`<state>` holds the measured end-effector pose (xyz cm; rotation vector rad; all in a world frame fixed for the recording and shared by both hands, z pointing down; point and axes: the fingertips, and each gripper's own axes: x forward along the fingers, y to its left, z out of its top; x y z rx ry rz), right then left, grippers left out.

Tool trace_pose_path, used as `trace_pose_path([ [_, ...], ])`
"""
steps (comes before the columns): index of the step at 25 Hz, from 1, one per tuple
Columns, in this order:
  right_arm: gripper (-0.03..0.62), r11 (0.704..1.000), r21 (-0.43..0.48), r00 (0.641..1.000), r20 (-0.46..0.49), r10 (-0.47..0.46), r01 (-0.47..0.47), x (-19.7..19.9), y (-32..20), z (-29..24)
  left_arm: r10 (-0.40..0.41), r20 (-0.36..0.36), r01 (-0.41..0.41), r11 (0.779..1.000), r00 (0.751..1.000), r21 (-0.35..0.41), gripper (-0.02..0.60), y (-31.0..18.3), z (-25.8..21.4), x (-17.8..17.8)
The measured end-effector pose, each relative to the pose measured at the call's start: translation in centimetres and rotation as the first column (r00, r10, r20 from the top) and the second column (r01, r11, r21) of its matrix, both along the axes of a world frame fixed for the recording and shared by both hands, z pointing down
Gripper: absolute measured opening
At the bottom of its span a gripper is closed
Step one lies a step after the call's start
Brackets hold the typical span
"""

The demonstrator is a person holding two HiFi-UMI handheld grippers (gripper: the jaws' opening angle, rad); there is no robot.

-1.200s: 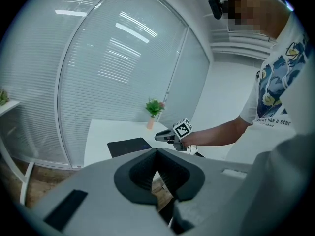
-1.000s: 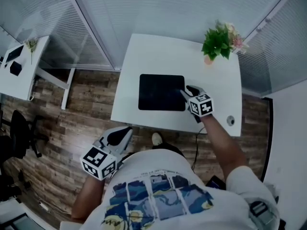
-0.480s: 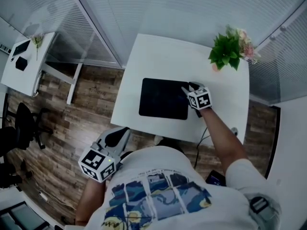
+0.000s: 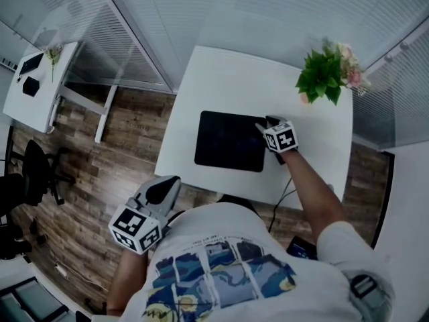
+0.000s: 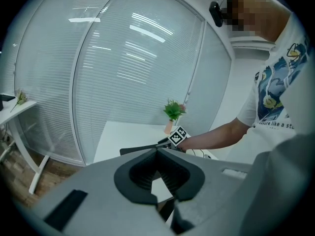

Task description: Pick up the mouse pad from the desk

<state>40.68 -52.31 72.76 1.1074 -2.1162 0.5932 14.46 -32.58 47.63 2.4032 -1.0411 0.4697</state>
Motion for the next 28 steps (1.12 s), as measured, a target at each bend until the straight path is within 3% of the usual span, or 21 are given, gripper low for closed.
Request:
trace_pose_path([
  [8, 0.17, 1.0, 0.009, 1.0, -0.006, -0.005, 0.005, -0.3, 0.1, 0.0, 0.02, 0.004, -0.02, 1.0, 1.0, 0.004, 0.002, -0.7, 0.0, 0.0],
  [15, 0.092, 1.0, 0.009, 1.0, -0.016, 0.006, -0.006, -1.0, 0.6, 0.0, 0.018, 0.002, -0.018, 1.0, 1.0, 0.005, 0.002, -0.1, 0.0, -0.9],
  [28, 0.037, 0.996, 0.055, 0.996, -0.063, 0.068, -0.065, -2.2, 1.9, -2.4, 0.012, -0.03, -0.011, 1.0, 0.999, 0.013, 0.002, 2.5, -0.5, -4.8],
])
